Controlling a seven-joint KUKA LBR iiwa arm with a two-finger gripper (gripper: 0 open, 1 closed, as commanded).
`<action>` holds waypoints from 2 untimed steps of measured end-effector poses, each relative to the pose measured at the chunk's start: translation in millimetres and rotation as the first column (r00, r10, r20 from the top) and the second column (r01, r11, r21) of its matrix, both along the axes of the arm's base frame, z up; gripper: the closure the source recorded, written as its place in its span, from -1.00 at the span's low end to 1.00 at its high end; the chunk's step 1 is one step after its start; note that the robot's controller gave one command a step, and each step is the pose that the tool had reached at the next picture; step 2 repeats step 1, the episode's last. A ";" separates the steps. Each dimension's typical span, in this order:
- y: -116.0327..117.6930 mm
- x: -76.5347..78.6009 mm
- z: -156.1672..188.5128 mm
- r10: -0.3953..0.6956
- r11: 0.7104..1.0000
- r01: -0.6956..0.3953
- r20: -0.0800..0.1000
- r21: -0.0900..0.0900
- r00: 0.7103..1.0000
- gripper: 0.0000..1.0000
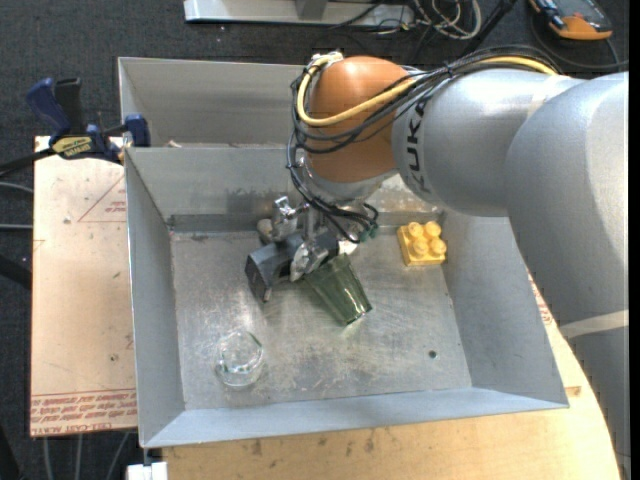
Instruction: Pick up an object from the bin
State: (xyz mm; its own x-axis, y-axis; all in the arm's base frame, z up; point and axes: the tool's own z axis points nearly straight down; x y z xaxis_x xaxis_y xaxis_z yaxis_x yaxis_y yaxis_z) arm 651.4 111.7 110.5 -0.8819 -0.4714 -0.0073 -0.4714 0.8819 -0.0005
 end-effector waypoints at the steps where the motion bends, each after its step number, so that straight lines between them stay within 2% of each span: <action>1: 8.1 -1.4 105.2 0.079 0.997 -0.079 -0.010 -0.002 0.997 1.00; 2: 8.1 -1.4 105.2 0.079 0.997 -0.079 -0.010 -0.002 0.997 1.00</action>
Offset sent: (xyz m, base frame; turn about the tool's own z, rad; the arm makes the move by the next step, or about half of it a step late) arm 0.0000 0.0000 0.0000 0.0000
